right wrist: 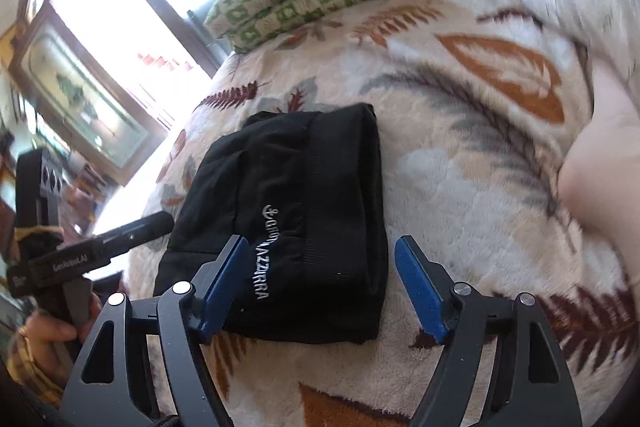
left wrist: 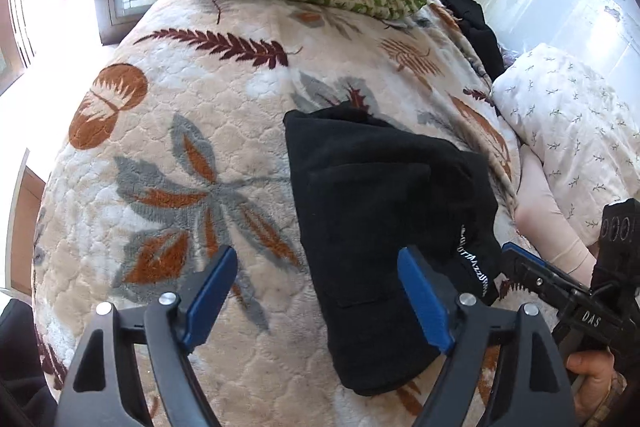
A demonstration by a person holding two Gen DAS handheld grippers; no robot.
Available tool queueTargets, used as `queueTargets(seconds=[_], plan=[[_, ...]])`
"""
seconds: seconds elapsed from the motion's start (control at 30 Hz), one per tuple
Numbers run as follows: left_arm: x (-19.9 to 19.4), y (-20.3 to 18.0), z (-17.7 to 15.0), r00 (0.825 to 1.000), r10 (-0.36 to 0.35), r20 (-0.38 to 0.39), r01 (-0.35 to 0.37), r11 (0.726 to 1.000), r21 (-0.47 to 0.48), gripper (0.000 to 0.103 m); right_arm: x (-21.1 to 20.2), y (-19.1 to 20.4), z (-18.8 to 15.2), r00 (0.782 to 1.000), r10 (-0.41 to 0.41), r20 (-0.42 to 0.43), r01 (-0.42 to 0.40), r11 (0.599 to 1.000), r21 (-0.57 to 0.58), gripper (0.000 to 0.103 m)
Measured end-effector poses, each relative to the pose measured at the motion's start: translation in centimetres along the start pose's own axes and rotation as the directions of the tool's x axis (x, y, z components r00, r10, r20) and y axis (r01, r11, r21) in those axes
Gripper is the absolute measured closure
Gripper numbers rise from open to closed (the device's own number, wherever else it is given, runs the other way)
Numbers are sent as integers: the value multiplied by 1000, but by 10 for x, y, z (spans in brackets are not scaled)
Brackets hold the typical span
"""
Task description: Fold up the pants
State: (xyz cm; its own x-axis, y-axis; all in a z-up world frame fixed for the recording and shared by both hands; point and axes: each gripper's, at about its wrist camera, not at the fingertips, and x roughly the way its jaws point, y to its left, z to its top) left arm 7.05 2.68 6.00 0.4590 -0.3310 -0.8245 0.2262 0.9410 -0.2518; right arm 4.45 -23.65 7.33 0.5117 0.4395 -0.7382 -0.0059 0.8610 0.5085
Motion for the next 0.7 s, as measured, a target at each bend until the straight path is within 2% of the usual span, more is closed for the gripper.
queueTargets(seconds=[0.2,0.43,0.7], plan=[[7,1,-1,1000,-8,-22,7,1000,-6,19,4,-21,4,999,34,-24,-31,994,100,27],[12,-1,0,999,-35,-37,34,999,-14,19,12,-38,4,990,134,-38,-122,967,222,27],[27,5,10,993,-89,-73,84,994,-65,19,19,-42,10,986,158,-47,-142,961,237,27]])
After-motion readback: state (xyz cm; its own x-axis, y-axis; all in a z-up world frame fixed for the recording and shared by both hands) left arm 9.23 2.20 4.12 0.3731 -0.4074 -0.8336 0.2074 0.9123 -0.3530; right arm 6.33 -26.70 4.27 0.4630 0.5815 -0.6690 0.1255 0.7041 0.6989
